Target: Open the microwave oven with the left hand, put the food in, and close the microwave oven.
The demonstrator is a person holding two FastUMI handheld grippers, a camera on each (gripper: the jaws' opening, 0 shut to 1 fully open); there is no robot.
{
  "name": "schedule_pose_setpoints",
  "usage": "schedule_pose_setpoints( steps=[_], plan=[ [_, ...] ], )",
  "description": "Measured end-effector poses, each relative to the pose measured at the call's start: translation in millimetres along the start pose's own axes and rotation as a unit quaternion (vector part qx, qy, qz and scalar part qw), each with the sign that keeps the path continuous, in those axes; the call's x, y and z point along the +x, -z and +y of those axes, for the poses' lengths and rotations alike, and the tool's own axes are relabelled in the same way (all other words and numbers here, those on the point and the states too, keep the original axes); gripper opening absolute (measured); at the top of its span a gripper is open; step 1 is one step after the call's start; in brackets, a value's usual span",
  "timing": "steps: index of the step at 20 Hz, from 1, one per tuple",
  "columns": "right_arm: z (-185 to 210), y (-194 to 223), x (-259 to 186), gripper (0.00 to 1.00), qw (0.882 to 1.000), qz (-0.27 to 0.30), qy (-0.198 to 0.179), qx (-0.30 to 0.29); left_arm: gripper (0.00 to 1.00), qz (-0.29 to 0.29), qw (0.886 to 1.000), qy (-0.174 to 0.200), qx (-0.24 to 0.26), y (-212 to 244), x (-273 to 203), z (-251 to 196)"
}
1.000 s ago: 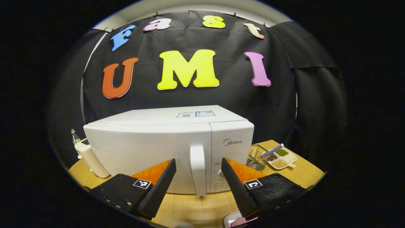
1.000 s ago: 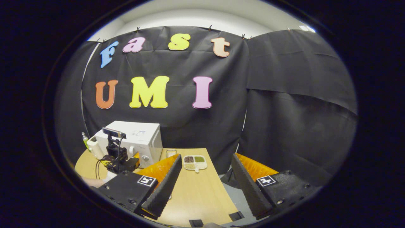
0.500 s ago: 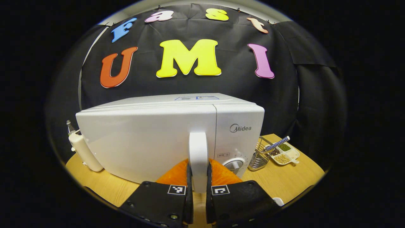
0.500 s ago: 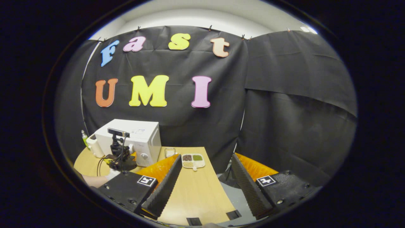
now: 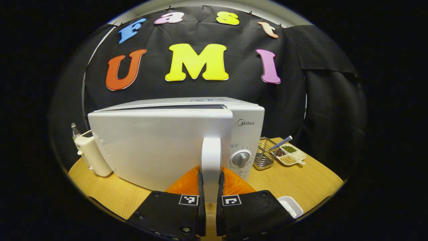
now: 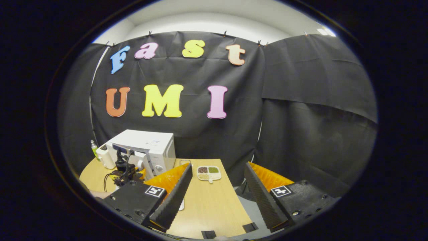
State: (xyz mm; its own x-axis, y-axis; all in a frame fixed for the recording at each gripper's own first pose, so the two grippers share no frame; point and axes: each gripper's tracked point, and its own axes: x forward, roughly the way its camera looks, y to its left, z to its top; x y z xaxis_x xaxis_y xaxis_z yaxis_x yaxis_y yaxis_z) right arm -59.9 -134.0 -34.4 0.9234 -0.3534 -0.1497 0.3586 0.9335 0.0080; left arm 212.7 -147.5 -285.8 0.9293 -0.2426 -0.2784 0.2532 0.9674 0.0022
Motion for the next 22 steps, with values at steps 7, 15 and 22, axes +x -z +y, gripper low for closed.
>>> schedule_pose_setpoints(
  steps=[7,15,22],
  plan=[
    [60.2,6.6,4.9,1.00,0.997,0.007,-0.076,-0.001,0.11,0.010,1.000,-0.009,0.004,20.4,-79.8,33.8],
    [125.8,6.9,4.1,1.00,0.988,0.001,-0.156,-0.012,0.30,0.026,0.997,-0.078,0.010,34.2,-137.7,89.8],
    [136.3,8.9,-5.5,1.00,0.985,0.002,-0.171,-0.013,0.90,0.009,0.994,-0.105,0.012,21.6,-163.6,118.7]
  ],
)
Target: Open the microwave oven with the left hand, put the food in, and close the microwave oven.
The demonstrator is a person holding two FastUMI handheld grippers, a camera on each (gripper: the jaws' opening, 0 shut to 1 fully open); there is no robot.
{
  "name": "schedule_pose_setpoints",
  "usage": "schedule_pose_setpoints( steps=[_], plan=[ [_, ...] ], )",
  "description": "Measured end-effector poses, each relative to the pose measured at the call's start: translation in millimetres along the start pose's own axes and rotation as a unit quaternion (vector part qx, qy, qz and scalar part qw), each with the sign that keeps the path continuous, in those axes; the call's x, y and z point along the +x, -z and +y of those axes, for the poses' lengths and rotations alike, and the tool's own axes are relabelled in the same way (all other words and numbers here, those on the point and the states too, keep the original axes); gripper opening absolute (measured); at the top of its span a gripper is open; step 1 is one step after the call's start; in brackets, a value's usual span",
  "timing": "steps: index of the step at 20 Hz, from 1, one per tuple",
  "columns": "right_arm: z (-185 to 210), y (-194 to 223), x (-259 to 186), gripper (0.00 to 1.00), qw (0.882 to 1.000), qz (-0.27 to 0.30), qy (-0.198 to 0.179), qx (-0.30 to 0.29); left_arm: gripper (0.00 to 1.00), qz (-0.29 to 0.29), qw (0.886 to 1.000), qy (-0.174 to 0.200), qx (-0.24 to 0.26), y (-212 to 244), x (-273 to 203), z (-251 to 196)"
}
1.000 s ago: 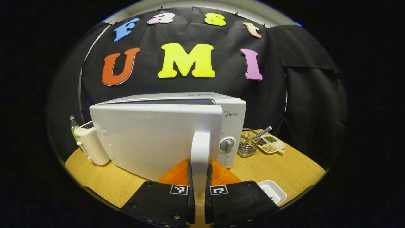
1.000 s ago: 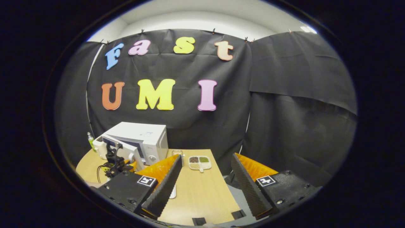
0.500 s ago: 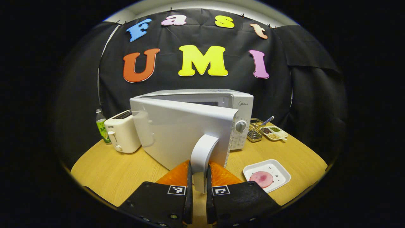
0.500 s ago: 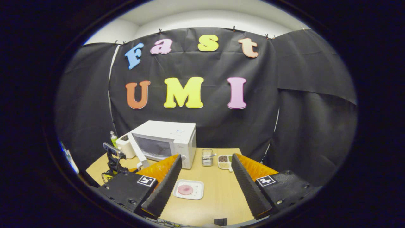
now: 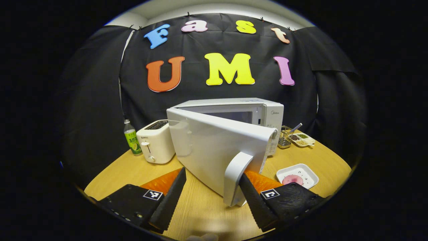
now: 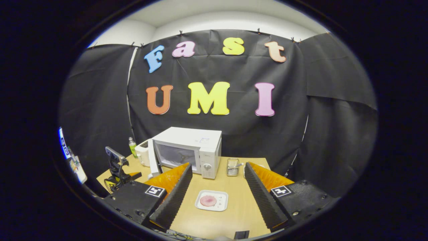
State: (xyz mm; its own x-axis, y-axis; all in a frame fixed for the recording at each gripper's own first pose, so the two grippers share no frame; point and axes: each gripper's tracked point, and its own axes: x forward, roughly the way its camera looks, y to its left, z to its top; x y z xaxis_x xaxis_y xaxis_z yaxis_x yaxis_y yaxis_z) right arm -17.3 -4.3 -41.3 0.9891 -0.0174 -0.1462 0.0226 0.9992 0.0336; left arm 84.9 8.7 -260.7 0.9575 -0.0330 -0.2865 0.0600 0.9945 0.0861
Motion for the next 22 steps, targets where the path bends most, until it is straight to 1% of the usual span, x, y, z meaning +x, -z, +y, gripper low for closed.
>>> schedule_pose_setpoints(
  steps=[6,11,13,16,19,22],
  plan=[
    [1.2,13.2,-5.4,1.00,1.000,0.012,-0.001,0.007,0.91,0.002,1.000,-0.016,-0.014,2.7,-20.9,18.5],
    [16.1,19.6,-1.5,1.00,1.000,0.020,-0.017,0.016,0.91,0.013,0.998,-0.042,-0.038,12.8,-45.9,55.6],
    [27.7,21.8,0.3,1.00,0.999,0.021,-0.030,0.018,0.91,0.018,0.997,-0.060,-0.051,18.7,-55.3,76.1],
    [42.3,23.8,4.6,1.00,0.998,0.024,-0.048,0.018,0.90,0.018,0.994,-0.094,-0.058,25.1,-70.5,109.5],
    [53.0,28.1,8.7,1.00,0.998,0.029,-0.061,0.018,0.90,0.022,0.989,-0.128,-0.070,29.7,-83.5,145.6],
    [56.8,33.3,14.3,1.00,0.997,0.031,-0.068,0.013,0.91,0.008,0.985,-0.160,-0.069,21.1,-97.8,177.1]
  ],
)
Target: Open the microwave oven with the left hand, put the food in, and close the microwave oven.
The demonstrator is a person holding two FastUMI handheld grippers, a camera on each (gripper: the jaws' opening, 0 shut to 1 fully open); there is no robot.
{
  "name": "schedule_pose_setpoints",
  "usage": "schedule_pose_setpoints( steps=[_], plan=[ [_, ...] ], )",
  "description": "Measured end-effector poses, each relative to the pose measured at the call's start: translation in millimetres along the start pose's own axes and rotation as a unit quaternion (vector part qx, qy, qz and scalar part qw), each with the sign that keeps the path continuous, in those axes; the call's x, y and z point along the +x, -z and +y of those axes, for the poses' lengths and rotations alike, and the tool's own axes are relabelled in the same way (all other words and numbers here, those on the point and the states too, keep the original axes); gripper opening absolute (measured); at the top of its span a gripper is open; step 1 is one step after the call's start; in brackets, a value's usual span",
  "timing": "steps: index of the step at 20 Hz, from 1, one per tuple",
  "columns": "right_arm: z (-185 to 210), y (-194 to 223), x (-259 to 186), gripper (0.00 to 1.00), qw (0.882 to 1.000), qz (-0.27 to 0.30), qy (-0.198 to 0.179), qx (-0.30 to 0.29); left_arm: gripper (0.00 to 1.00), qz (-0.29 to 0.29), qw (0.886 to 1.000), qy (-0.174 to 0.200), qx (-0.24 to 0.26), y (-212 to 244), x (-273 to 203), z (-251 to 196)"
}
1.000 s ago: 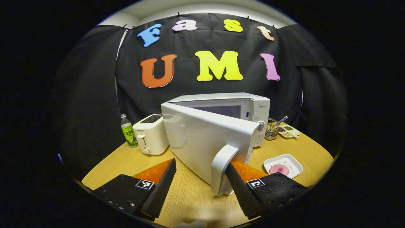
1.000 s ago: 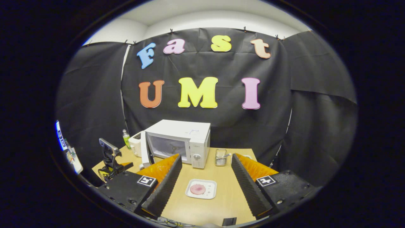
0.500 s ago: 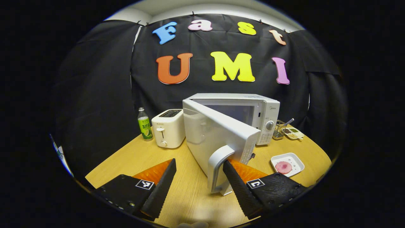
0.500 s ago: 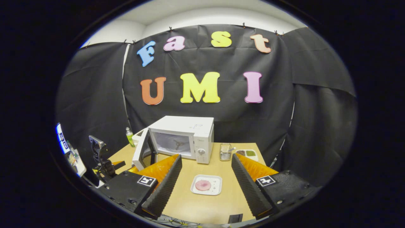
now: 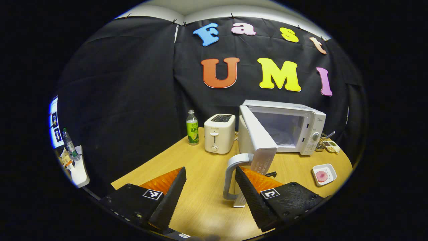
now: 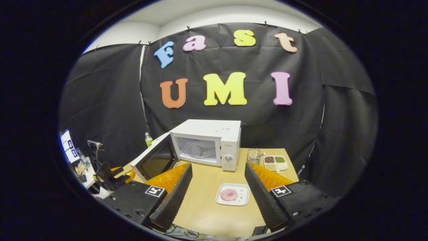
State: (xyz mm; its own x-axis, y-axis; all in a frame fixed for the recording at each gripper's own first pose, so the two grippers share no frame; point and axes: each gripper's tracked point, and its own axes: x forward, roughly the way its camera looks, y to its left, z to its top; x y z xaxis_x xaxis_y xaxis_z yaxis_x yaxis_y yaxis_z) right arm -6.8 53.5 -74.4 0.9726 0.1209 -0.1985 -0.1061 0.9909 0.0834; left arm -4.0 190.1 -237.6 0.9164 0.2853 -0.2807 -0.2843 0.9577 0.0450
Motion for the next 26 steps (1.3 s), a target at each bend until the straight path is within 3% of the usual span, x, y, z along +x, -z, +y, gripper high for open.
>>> schedule_pose_setpoints(
  steps=[3,6,9,16,17,20,21,23,24,26],
  plan=[
    [-11.8,12.5,11.0,1.00,1.000,0.002,0.008,-0.007,0.87,-0.007,1.000,-0.010,0.006,-4.7,-10.6,12.6],
    [-18.6,49.2,30.0,1.00,0.999,0.041,-0.013,-0.003,0.87,-0.004,1.000,-0.013,0.016,-4.4,-24.9,12.2],
    [-61.7,100.5,53.3,0.90,0.995,0.096,0.017,0.005,0.87,-0.005,1.000,-0.003,0.016,-7.7,-42.7,-4.2],
    [-124.0,227.5,119.4,0.74,0.967,0.249,0.026,0.046,0.89,-0.010,1.000,-0.002,0.025,-41.2,-47.9,-49.6],
    [-125.3,238.4,129.7,0.67,0.963,0.263,0.016,0.058,0.89,-0.012,1.000,-0.005,0.028,-45.6,-46.3,-54.8],
    [-127.8,260.7,157.6,0.60,0.954,0.291,-0.012,0.070,0.89,0.001,0.999,-0.014,0.035,-48.8,-42.3,-71.9],
    [-128.9,268.0,166.8,0.49,0.951,0.299,-0.017,0.072,0.90,0.000,0.999,-0.016,0.037,-54.9,-40.3,-76.6],
    [-128.2,280.1,179.5,0.45,0.944,0.318,-0.030,0.082,0.91,-0.001,0.999,-0.018,0.036,-63.7,-39.3,-86.9],
    [-128.0,284.4,184.2,0.50,0.942,0.322,-0.033,0.085,0.91,-0.003,0.999,-0.017,0.035,-69.1,-39.0,-90.5],
    [-133.7,290.1,189.0,0.41,0.939,0.330,-0.025,0.088,0.91,-0.009,0.999,-0.016,0.034,-78.7,-38.8,-97.5]
  ],
)
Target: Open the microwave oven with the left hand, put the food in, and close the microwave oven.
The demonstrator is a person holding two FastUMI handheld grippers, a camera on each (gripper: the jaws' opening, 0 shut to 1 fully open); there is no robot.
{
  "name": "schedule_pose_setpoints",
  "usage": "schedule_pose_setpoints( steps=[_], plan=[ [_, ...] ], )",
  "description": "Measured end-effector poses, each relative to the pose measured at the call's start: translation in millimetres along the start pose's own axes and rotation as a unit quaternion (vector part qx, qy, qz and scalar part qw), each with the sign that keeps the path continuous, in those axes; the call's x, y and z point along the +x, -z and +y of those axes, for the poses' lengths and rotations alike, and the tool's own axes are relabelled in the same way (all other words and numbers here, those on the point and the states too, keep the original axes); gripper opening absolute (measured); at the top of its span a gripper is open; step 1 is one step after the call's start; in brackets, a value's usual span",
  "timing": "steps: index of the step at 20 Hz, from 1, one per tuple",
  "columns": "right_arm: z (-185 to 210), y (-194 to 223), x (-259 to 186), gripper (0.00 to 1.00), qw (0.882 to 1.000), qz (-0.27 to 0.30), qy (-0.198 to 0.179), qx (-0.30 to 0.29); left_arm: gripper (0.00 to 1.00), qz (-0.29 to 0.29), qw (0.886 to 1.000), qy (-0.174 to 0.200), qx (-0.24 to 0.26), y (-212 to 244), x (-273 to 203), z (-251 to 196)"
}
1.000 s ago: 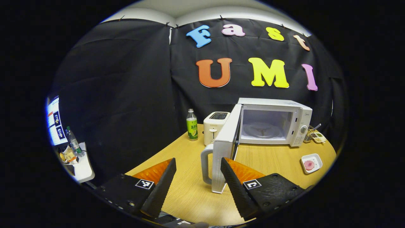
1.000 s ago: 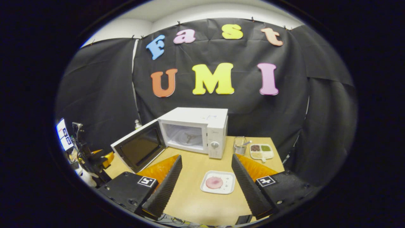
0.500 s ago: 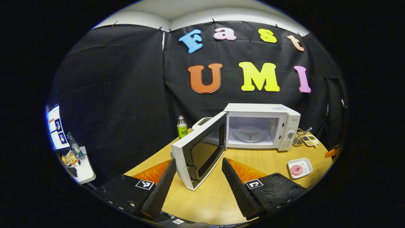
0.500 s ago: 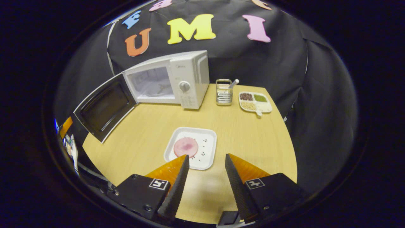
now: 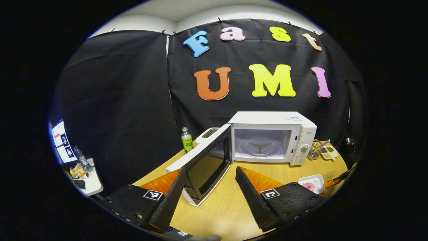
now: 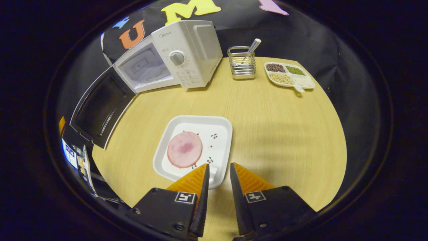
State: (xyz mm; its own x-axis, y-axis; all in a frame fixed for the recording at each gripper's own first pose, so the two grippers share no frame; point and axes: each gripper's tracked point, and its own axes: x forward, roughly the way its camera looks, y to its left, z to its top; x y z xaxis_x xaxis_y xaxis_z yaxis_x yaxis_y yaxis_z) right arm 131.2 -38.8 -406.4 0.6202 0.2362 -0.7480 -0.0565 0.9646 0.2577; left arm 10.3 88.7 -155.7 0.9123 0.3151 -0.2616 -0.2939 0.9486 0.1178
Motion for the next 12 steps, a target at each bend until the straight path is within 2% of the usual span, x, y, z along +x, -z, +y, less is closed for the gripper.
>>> schedule_pose_setpoints(
  steps=[2,3,7,8,10,11,12],
  plan=[
    [-2.4,4.9,7.7,0.37,1.000,0.020,-0.002,0.010,0.91,-0.005,1.000,-0.001,-0.001,-5.8,0.1,-0.1],
    [-2.9,8.5,11.1,0.24,0.999,0.032,-0.002,0.013,0.91,-0.010,1.000,0.003,-0.007,-11.1,-0.8,0.2],
    [-3.6,10.6,12.8,0.21,0.998,0.050,0.014,0.018,0.91,-0.023,1.000,0.017,-0.013,-21.4,1.2,6.8],
    [-5.2,10.8,11.1,0.33,0.998,0.058,0.026,0.015,0.91,-0.024,0.999,0.021,-0.010,-23.7,3.6,9.2],
    [-3.9,10.5,12.1,0.22,0.996,0.076,0.047,0.022,0.91,-0.030,0.999,0.026,-0.002,-23.4,12.8,15.1],
    [-2.1,11.4,13.9,0.04,0.994,0.088,0.050,0.029,0.91,-0.029,0.999,0.028,-0.003,-20.9,18.2,17.1],
    [-2.7,12.7,16.1,0.11,0.993,0.098,0.051,0.042,0.91,-0.028,0.999,0.031,-0.007,-19.3,21.9,17.0]
  ],
)
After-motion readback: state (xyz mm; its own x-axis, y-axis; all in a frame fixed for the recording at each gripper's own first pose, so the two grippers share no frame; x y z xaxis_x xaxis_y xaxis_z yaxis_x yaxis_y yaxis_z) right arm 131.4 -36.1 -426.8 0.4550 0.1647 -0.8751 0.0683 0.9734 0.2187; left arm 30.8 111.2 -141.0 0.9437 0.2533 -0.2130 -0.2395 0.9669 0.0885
